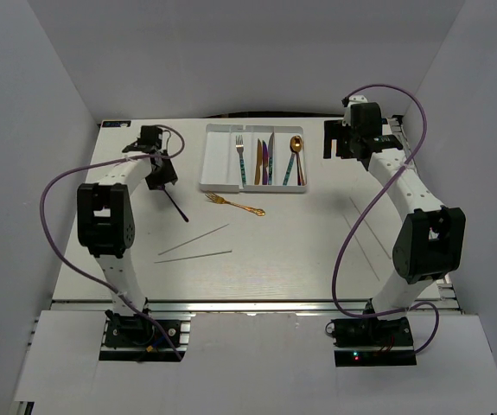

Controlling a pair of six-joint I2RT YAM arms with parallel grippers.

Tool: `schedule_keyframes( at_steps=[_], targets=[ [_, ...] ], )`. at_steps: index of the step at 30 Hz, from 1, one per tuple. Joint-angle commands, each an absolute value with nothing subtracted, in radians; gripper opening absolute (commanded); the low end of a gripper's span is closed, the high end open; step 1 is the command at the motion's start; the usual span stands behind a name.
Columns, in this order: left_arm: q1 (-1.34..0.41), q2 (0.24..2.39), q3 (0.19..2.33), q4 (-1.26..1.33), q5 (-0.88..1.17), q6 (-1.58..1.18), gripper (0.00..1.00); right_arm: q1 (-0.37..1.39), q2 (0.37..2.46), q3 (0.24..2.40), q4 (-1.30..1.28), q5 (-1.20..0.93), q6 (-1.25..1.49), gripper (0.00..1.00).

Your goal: Sort the eating utensils into containers

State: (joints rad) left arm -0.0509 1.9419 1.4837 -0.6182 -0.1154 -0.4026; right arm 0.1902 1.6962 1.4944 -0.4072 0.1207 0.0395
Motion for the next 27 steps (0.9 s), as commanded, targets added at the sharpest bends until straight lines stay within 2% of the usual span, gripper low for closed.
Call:
schedule_keyframes(
  at_steps=[1,6,11,14,15,17,19,23,27],
  targets=[
    [-0.058,1.963,1.515,-0.666,-0.118,-0.429,0.57,0.196,1.695,1.534,-0.37,0.126,0.02,0.89],
    [-0.058,2.051,1.532,-0.682,-0.141,-0.437,0.57,0.195,1.684,1.523,-0.368,0.138,0.014,0.89],
    [-0.037,2.072,1.448,-0.716,-0.155,-0.442,0.53,0.195,1.678,1.517,-0.364,0.143,0.012,0.89],
    [-0.012,2.069,1.387,-0.716,-0.135,-0.452,0.34,0.196,1.674,1.514,-0.362,0.147,0.011,0.89],
    [-0.005,2.071,1.379,-0.716,-0.123,-0.454,0.21,0.196,1.672,1.514,-0.362,0.147,0.009,0.89],
    [-0.003,2.069,1.387,-0.716,-0.115,-0.45,0.14,0.195,1.671,1.511,-0.362,0.147,0.008,0.89],
    [-0.003,2.066,1.417,-0.718,-0.115,-0.422,0.0,0.195,1.667,1.509,-0.365,0.144,0.006,0.89],
    [-0.003,2.016,1.575,-0.715,-0.091,-0.4,0.0,0.195,1.661,1.491,-0.359,0.143,0.009,0.89],
    [-0.043,2.016,1.846,-0.713,-0.06,-0.385,0.0,0.195,1.652,1.463,-0.351,0.152,0.005,0.89]
  ],
)
